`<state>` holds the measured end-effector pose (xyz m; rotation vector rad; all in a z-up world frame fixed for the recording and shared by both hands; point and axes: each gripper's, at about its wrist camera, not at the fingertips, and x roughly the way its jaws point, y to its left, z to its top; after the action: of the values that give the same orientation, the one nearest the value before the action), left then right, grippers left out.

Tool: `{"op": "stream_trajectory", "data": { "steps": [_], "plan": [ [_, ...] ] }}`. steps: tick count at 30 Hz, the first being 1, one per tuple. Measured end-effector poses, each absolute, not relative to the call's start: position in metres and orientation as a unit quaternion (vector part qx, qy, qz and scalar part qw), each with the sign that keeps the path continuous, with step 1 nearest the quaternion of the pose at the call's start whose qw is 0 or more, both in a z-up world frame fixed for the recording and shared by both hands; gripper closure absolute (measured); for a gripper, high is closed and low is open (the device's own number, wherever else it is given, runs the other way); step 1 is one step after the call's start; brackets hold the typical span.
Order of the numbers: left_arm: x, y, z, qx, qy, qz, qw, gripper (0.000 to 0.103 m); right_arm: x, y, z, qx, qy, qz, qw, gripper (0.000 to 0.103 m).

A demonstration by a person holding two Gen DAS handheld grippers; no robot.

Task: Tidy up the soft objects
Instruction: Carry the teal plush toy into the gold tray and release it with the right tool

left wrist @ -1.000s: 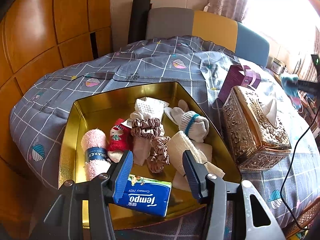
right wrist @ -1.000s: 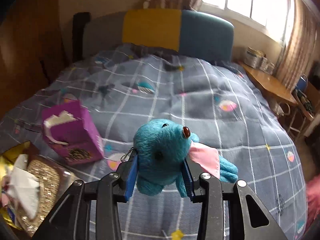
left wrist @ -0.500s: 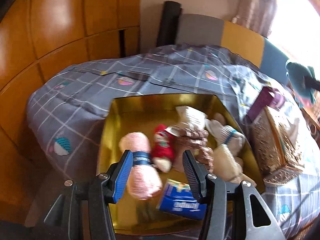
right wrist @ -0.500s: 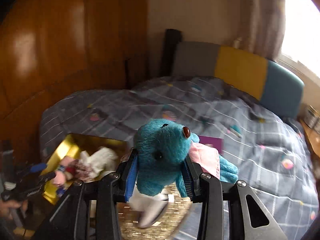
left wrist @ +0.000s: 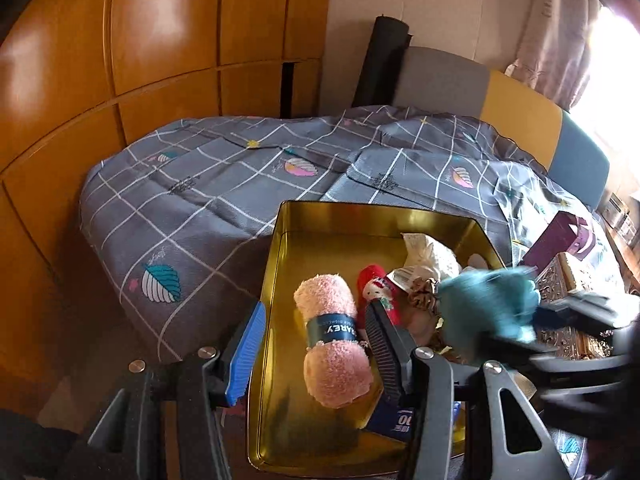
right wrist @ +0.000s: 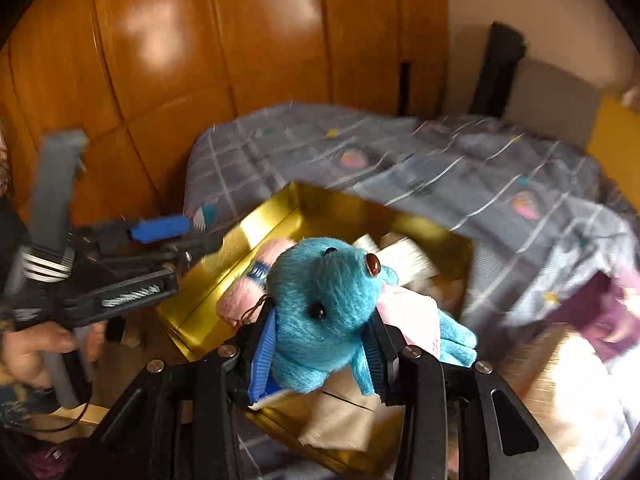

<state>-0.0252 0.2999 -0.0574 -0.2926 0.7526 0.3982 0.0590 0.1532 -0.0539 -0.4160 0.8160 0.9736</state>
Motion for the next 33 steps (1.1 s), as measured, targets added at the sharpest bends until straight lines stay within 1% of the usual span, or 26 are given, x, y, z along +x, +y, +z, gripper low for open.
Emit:
{"op": "stream_trajectory", "data": {
  "steps": [3,7,12,17,20,21,22,24,27,29,33],
  "plan": [
    [-0.024,0.298,-0.061,-0.140,0.367,0.189,0.900,0.051,0.072,0.172,-0.089,-0.200,0.409,0.424,0.783,0.062],
    [-0.021,0.290,-0.066,-0.135,0.370,0.182,0.901,0.051,0.085,0.181,-0.109,-0.204,0.414,0.406,0.789,0.062],
    [-0.022,0.284,-0.065,-0.132,0.367,0.182,0.903,0.051,0.081,0.181,-0.115,-0.219,0.405,0.400,0.793,0.060],
    [-0.024,0.282,-0.063,-0.132,0.362,0.186,0.904,0.051,0.073,0.175,-0.109,-0.222,0.392,0.400,0.798,0.056],
    [-0.026,0.281,-0.059,-0.130,0.356,0.191,0.905,0.051,0.067,0.172,-0.105,-0.217,0.386,0.402,0.802,0.051],
    [-0.027,0.281,-0.058,-0.130,0.354,0.193,0.906,0.051,0.066,0.170,-0.103,-0.213,0.384,0.401,0.804,0.045],
    [-0.028,0.280,-0.057,-0.130,0.352,0.194,0.906,0.051,0.064,0.169,-0.101,-0.211,0.380,0.398,0.808,0.036],
    [-0.031,0.278,-0.054,-0.130,0.346,0.197,0.908,0.051,0.060,0.163,-0.095,-0.205,0.368,0.389,0.819,0.027],
    [-0.033,0.274,-0.048,-0.123,0.336,0.205,0.911,0.051,0.055,0.154,-0.086,-0.198,0.355,0.375,0.833,0.026],
    [-0.035,0.269,-0.044,-0.116,0.329,0.212,0.913,0.051,0.050,0.145,-0.078,-0.198,0.341,0.361,0.846,0.023],
    [-0.038,0.259,-0.038,-0.112,0.318,0.210,0.918,0.050,0.038,0.125,-0.059,-0.189,0.303,0.315,0.879,0.016]
  ]
}}
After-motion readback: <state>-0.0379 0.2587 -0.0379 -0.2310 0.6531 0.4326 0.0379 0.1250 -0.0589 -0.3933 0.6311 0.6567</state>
